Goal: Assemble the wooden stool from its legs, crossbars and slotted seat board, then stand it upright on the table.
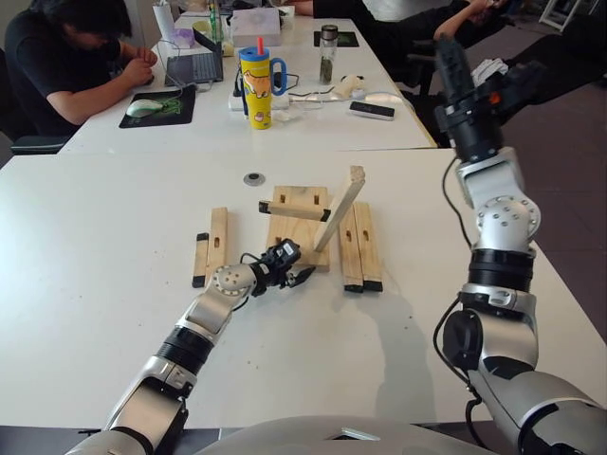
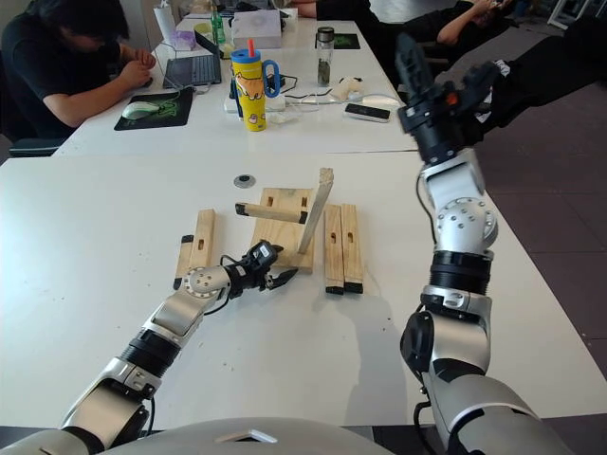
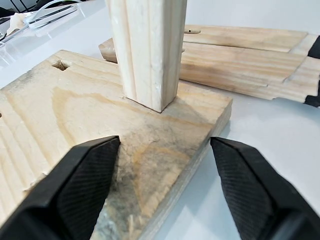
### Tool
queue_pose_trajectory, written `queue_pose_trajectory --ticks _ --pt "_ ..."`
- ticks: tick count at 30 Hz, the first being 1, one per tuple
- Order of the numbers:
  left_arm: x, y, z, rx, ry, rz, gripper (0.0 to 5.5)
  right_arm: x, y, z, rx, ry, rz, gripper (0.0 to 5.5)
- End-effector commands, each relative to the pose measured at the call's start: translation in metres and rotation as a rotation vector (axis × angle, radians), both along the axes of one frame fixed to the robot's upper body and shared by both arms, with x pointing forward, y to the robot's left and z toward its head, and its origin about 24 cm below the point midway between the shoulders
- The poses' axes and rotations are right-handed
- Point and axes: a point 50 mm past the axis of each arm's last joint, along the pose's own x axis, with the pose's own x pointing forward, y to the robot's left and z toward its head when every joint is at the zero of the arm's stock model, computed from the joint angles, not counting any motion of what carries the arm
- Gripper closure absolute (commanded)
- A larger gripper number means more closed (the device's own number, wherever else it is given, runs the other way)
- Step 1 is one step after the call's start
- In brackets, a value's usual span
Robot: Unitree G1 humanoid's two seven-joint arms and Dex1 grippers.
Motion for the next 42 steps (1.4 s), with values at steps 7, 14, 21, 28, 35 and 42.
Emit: queue_pose_trajectory --ticks 7,14,21,28,35,42 --pt "-0.083 0.074 -0.105 0.333 0.491 0.359 2.13 -0.058 0.046 -0.175 -0.483 0.698 -0.014 5.46" --pt "-0.106 0.064 -0.094 0.248 0.492 0.211 2.13 -0.065 0.045 -0.188 -0.776 0.806 -0.184 5.46" --pt "-0.105 0.081 -0.079 0.265 0.451 0.179 2.13 -0.08 0.078 -0.17 -0.788 0.71 -0.058 5.46" --pt "-0.079 0.067 -0.043 0.184 0.158 0.113 2.13 -0.087 0.092 -0.166 -0.728 0.846 -0.051 4.5" --pt "-0.068 0.061 -0.026 0.111 0.037 0.133 2.13 -0.092 0.105 -0.164 -0.723 0.961 -0.01 3.52" --pt "-0.058 0.055 -0.004 0.023 -0.089 0.173 2.13 -0.101 0.1 -0.184 -0.776 1.144 0.014 2.75"
